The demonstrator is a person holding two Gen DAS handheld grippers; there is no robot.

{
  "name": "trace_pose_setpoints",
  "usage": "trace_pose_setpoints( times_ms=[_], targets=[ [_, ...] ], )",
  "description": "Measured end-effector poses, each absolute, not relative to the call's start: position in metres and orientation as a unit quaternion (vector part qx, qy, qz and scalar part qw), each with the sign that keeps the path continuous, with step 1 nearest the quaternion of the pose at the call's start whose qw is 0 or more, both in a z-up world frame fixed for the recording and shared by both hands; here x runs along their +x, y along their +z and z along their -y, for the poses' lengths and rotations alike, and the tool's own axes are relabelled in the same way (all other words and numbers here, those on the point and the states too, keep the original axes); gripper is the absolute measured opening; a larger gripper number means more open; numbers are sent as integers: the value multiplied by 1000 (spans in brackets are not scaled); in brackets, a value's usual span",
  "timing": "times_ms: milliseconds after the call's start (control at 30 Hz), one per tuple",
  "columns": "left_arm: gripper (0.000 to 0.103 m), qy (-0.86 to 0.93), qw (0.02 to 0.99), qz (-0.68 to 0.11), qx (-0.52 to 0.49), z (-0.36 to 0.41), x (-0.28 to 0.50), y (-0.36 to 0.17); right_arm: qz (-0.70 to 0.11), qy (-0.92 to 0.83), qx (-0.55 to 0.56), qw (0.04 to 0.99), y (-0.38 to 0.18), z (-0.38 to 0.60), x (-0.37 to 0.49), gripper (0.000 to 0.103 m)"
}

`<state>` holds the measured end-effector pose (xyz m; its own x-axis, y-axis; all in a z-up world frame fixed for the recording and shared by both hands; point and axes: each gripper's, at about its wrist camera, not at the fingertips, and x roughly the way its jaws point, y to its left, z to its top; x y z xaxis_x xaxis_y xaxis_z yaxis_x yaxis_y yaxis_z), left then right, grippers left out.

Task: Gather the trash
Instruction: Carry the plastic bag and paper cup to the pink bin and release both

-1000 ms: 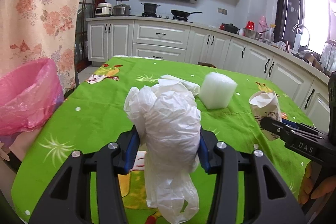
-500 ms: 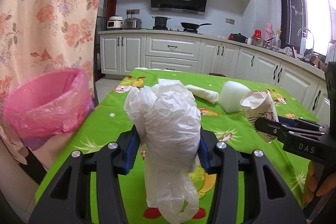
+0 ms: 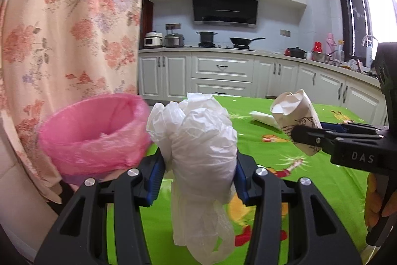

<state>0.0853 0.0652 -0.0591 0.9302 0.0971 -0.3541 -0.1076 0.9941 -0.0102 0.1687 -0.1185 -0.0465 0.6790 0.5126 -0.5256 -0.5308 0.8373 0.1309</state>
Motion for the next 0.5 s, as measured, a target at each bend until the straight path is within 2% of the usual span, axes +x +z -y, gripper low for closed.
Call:
trace_pose_setpoints(
  times_ms=[500],
  targets=[
    [46,128,977,-171,-24,-168,81,-26,-275,374,-39,885,-23,14,185,46]
  ],
)
